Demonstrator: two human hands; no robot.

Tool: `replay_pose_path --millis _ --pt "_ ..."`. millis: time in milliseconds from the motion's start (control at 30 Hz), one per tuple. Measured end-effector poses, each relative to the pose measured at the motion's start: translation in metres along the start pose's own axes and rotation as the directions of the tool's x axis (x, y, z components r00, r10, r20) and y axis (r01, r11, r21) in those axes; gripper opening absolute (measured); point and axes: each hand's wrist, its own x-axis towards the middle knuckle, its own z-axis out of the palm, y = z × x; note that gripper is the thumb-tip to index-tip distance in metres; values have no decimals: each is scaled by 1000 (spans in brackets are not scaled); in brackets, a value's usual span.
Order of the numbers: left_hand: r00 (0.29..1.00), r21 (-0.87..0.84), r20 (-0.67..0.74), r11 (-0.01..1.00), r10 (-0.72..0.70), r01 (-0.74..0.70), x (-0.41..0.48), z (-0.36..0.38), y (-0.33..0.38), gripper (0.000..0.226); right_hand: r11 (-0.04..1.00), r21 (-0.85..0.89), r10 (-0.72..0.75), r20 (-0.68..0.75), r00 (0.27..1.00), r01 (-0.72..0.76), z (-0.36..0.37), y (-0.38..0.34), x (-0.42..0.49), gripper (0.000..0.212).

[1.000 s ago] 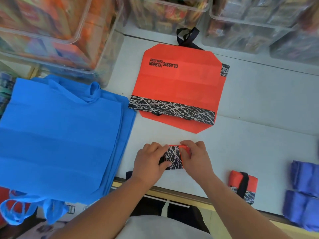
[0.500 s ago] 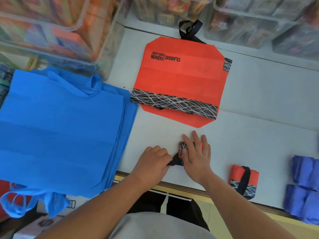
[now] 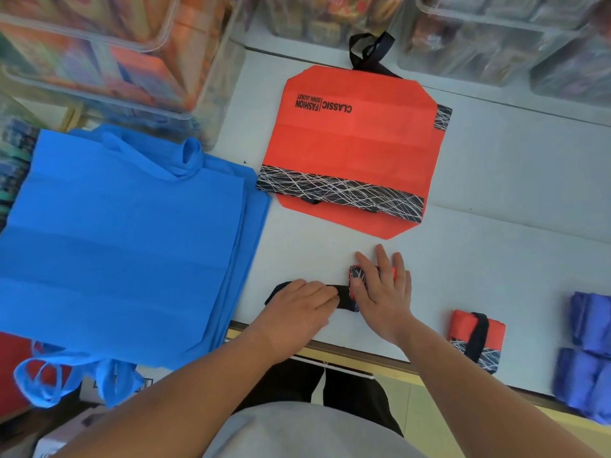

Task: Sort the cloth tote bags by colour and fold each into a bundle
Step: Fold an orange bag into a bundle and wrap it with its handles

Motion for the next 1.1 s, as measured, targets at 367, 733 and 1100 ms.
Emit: replay_pose_path --millis 367,733,1100 --pt "993 66 -88 994 -80 86 26 -1 6 25 1000 26 -6 11 1000 6 0 2 -1 76" --pt "857 -675 408 528 -315 516 -22 -99 -14 14 998 -65 -23 -13 1000 22 5 5 1 83" --pt "353 -778 551 -312 -756 545 9 -81 -11 33 998 54 32 9 999 -32 -3 -8 -3 107"
